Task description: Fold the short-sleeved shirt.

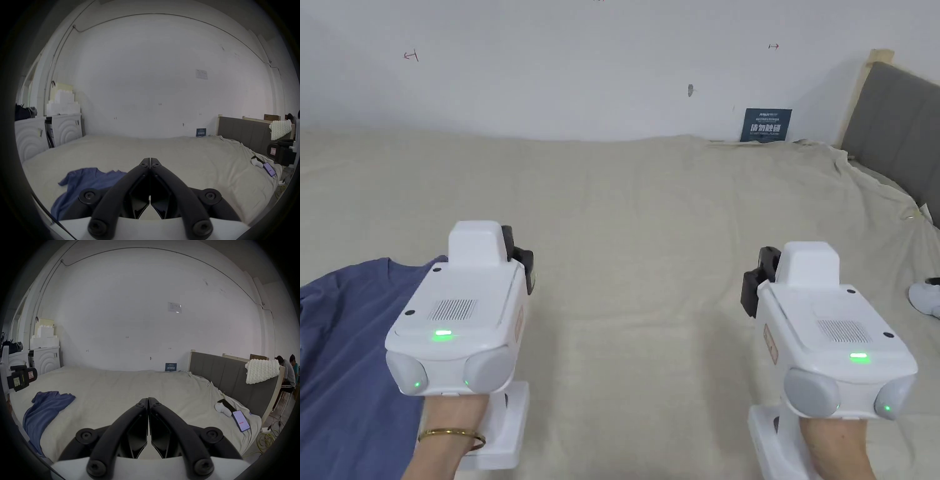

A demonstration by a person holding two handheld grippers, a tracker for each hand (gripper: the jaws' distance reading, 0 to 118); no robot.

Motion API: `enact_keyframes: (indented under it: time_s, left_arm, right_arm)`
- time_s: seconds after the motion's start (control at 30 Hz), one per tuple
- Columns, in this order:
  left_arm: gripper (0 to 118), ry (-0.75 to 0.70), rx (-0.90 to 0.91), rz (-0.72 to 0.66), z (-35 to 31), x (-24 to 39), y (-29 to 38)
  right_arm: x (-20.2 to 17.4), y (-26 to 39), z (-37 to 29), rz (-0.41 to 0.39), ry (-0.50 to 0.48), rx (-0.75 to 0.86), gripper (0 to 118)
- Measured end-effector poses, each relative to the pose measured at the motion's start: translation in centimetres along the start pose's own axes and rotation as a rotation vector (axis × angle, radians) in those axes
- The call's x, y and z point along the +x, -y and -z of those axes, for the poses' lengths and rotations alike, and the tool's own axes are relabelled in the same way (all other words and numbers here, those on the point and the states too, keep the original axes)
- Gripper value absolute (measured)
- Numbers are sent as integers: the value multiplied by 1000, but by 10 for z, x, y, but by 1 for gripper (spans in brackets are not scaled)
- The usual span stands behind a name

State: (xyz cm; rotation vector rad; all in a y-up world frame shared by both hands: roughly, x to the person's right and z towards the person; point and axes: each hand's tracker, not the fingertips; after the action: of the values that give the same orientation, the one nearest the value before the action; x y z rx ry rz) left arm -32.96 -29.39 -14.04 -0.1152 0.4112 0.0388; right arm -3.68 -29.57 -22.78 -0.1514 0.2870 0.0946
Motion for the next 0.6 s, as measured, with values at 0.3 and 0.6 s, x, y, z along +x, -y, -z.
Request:
enact_keyframes:
  time_s: [0.3,0.6]
  left_arm:
    - [0,11,-29,35,-2,7,19]
    - [0,23,-26,39,-3,9,18]
  right_arm:
    - [-3,6,-6,11,-21,-27,0]
    - [-5,2,-8,0,-26,-22,0]
